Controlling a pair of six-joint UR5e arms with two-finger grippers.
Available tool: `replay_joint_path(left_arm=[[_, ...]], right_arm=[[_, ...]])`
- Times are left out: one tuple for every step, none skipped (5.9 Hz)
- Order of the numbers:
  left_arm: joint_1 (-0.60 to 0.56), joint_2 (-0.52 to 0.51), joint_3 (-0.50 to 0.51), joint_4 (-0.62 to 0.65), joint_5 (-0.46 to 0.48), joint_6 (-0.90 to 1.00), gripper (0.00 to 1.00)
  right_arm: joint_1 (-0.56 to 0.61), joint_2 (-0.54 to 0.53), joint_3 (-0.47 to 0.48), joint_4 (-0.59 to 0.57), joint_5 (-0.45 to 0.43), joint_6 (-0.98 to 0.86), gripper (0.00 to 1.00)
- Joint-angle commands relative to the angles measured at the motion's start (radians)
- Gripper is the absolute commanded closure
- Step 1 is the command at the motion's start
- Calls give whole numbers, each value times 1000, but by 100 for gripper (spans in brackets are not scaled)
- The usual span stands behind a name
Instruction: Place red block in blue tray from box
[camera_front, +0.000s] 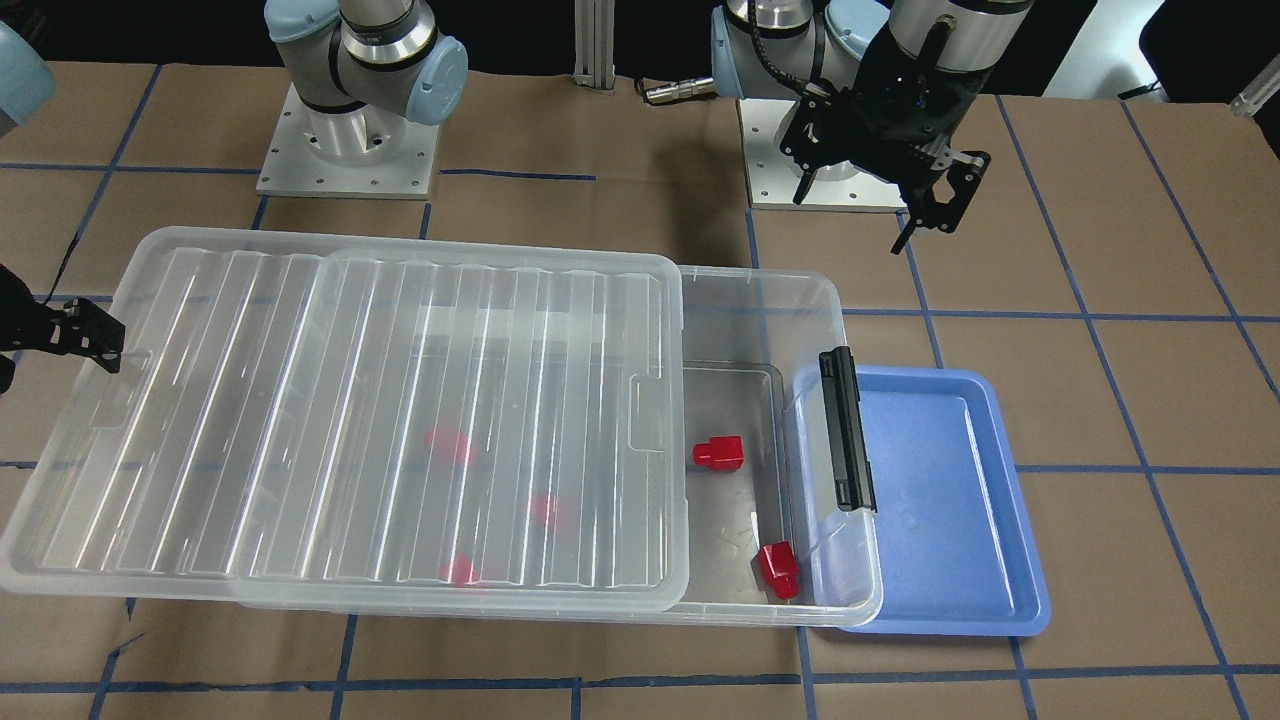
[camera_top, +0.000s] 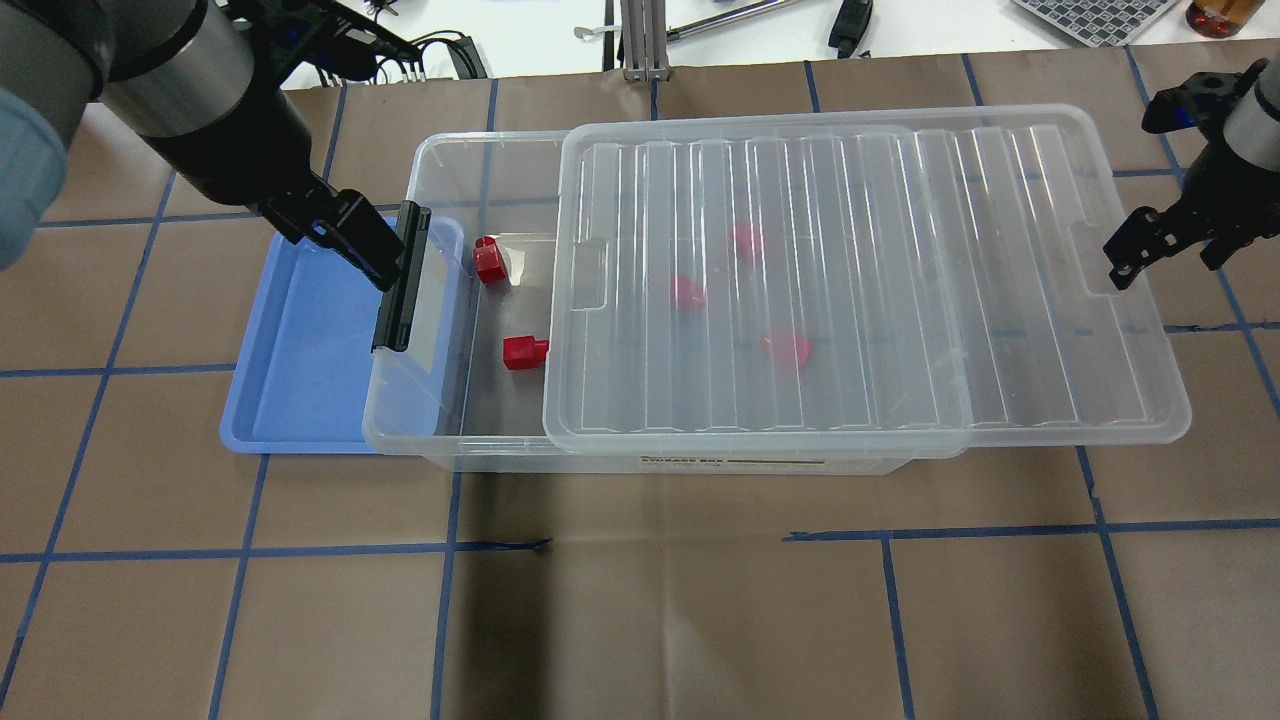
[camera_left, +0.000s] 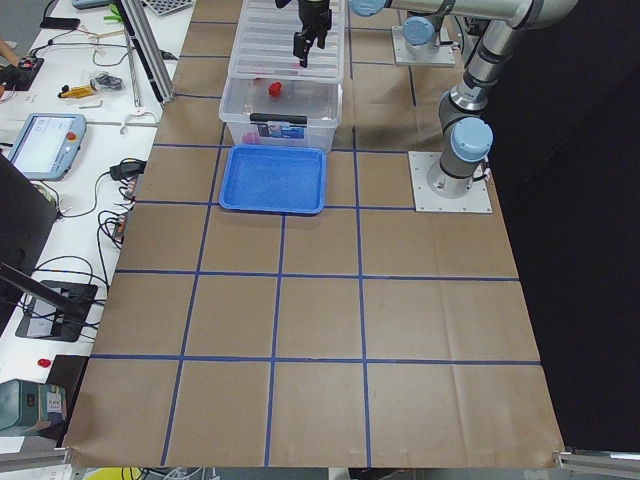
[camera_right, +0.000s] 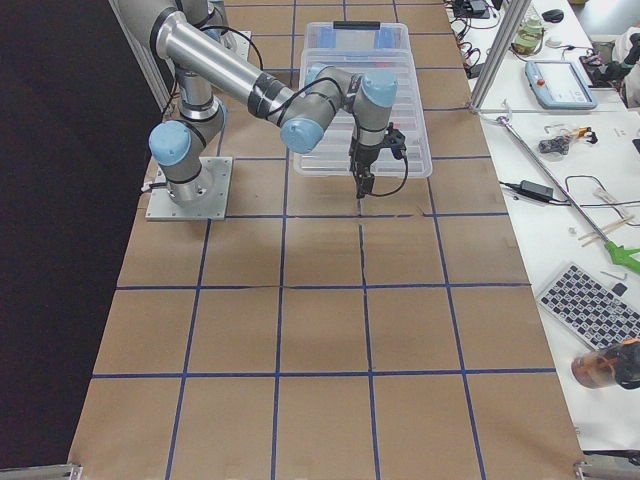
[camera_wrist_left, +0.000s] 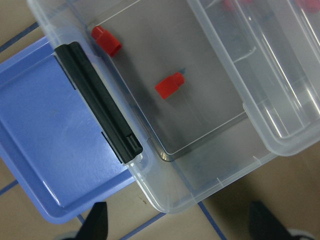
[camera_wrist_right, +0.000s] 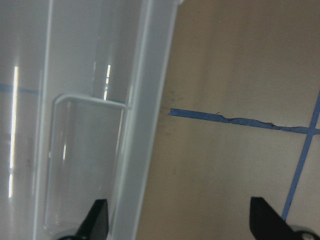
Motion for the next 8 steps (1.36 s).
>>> replay_joint_path(left_arm=[[-2, -8, -7, 11, -2, 219, 2], [-6, -10, -17, 8, 1, 340, 2], [-4, -19, -49, 13, 1, 505, 2], [-9, -29, -73, 41, 1, 599, 2], [-11, -66, -75, 78, -1, 723, 2], [-17, -121, -74, 121, -4, 741, 2], [-35, -185, -72, 170, -4, 764, 3], [-49, -224, -75, 234, -4, 781, 3]], right_arm=[[-28, 0, 0, -7, -7, -28, 0], [-46, -2, -2, -7, -7, -49, 0], [-49, 0, -2, -9, -7, -51, 0], [-53, 0, -3, -9, -9, -61, 0], [-59, -2, -8, -9, -7, -60, 0], [-59, -6, -20, -7, -7, -48, 0], [-57, -15, -73, -3, -6, -46, 0], [-45, -20, -138, 26, -2, -36, 0]])
